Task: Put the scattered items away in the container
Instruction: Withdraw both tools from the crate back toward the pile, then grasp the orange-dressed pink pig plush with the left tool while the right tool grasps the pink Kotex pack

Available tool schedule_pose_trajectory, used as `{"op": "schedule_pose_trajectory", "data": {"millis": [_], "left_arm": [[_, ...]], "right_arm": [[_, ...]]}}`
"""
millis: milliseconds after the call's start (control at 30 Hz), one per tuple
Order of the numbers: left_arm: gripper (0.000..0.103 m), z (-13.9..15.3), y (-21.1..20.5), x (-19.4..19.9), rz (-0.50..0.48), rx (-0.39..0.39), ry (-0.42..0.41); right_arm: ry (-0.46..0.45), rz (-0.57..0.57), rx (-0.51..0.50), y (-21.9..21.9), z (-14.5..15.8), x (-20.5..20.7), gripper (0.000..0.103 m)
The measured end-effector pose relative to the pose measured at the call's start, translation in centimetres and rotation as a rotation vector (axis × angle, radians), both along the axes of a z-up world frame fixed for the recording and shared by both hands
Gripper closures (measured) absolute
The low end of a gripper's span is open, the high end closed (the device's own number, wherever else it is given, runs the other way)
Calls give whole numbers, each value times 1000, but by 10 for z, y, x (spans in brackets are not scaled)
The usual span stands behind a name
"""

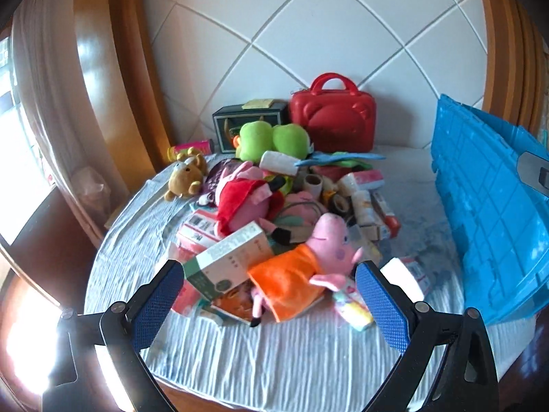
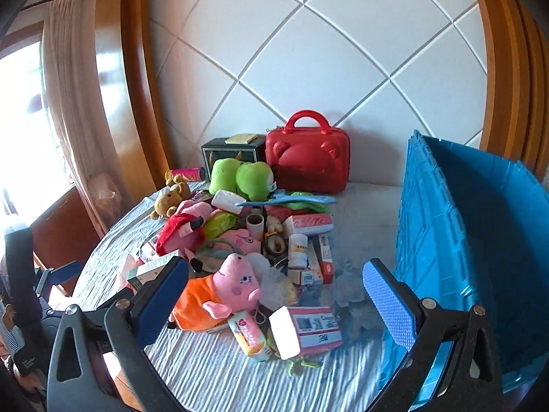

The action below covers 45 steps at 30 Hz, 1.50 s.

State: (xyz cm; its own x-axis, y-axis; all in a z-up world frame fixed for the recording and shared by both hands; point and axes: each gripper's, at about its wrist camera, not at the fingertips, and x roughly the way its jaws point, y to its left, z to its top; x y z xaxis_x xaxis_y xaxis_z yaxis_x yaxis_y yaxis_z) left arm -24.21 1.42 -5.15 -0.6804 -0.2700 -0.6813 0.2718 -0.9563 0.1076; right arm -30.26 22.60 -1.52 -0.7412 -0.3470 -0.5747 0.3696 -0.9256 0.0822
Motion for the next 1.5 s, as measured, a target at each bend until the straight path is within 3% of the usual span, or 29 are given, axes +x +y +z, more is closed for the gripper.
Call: {"op": "schedule_pose_trajectory", "data": {"millis": [200,400,533,567,633,700,800,1000,1133,1300,1400,1500], "left_arm": [[1,-47,-57,-8,23,40,-100],[2,-83,-72,-25,20,90,-158],[18,-108,-68,-43,3,123,-221],[24,-114,-65,-48,-7,126,-238],[27,-123,-58,-57,-19,125,-260],[35,-129,-51,-65,-36,133,-274],[44,-131,-42,-81,-70,131,-291],[44,-130,-21,-132,-172,77,-284],[44,-142,-20,-157,-185,85,-274],[43,-147,-25,-146,-237,134,-274],[32,-150,-19,-129,-297,138,-293],[20,-158,-3,-115,-349,51,-301]], "right_arm": [[-159,-42,50,-32,-65,-13,0],[-272,-34,96,-44,-111,-37,0],[-327,5,99,-54,-135,-54,1],[-336,21,108,-58,-141,-57,4],[-355,49,135,-66,-153,-61,37],[-396,70,144,-72,-166,-67,55],[-443,75,155,-78,-182,-74,58],[-495,22,137,-80,-206,-83,58],[-514,9,118,-84,-222,-88,58],[-532,12,124,-79,-229,-75,58],[-543,0,116,-69,-231,-67,58],[-546,-24,106,-59,-230,-65,58]]}}
